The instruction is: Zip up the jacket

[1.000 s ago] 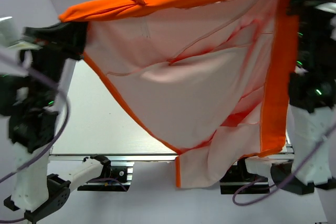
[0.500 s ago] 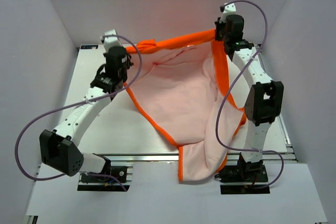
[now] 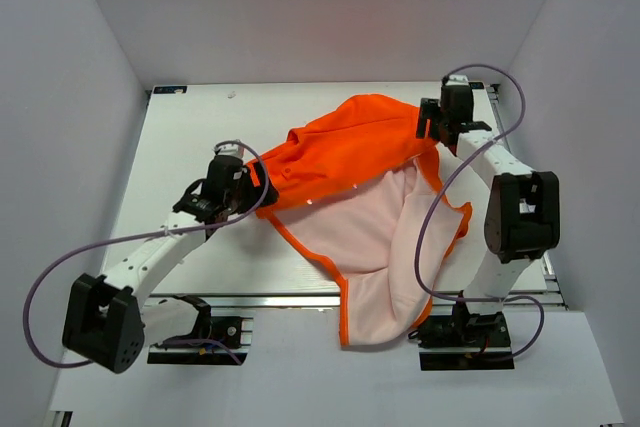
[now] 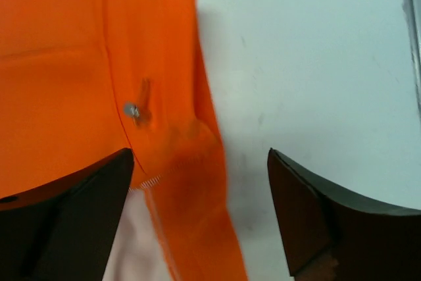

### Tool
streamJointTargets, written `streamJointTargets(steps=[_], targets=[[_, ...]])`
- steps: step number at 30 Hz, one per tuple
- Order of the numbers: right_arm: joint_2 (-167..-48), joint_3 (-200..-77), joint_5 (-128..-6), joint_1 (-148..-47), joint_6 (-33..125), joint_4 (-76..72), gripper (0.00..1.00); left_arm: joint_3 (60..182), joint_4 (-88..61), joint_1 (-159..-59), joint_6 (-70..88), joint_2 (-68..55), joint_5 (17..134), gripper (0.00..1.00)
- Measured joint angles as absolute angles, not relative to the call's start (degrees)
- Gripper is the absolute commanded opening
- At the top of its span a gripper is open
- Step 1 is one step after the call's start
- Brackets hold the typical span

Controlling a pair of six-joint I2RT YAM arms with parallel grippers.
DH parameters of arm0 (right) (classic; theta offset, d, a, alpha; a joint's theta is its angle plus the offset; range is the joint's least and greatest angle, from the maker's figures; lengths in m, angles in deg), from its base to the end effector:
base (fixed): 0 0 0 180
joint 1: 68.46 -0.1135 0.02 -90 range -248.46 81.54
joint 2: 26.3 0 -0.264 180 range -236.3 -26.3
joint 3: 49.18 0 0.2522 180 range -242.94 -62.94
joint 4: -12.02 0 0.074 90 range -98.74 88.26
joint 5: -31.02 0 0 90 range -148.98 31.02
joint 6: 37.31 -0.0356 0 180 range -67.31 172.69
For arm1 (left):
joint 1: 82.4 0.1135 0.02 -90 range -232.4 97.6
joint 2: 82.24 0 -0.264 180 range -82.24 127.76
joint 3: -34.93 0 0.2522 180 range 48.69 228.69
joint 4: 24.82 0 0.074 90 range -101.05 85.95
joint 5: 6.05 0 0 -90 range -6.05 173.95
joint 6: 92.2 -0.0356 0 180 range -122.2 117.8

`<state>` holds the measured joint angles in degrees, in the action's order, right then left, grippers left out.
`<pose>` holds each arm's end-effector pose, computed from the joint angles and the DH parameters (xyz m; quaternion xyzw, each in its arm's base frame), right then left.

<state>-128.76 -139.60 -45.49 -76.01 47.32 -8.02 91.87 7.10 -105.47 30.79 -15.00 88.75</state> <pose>0.4131 0.0464 0.2610 0.0403 0.8698 -0.0480 0.4894 0.2285 -0.0941 0.2383 -0.0959 0.9086 -0.1564 0.3752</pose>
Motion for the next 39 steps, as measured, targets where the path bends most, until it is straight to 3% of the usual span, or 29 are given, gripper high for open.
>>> streamJointTargets(steps=[6, 10, 15, 19, 23, 26, 31, 39], targets=[[-122.81, -138.27, -43.67, -74.09, 43.39, -18.71, 0.89, 92.92, 12.34, -105.56, 30.38, -22.17, 78.72, 0.98], [-114.4, -137.31, -46.49, -74.94, 38.78, -24.79, 0.89, 100.31, 10.24, -105.77, 29.66, -18.52, 76.84, 0.98], [-102.92, -121.79, -50.64, -80.4, 33.27, -24.52, 0.89, 117.53, 7.03, -105.77, 28.52, 0.83, 77.56, 0.98], [-105.07, -112.5, -52.04, -84.54, 29.25, -27.52, 0.89, 133.38, 6.42, -105.77, 25.98, 21.74, 78.22, 0.98], [-108.39, -110.69, -51.87, -84.58, 26.3, -27.61, 0.89, 140.11, 10.66, -105.77, 24.28, 35.45, 81.41, 0.97], [-111.19, -111.56, -51.76, -84.56, 25.88, -25.66, 0.89, 135.76, 12.23, -105.75, 23.71, 37.66, 82.72, 0.97], [-123.54, -120.63, -50.64, -84.8, 26.87, -26.1, 0.89, 121.99, 8.06, -105.77, 26.07, 28.32, 82.76, 0.97], [-144.76, -148.67, -49.0, -85.98, 29.73, -26.75, 0.89, 101.86, 10.29, -105.77, 31.19, 11.21, 85.06, 0.97]])
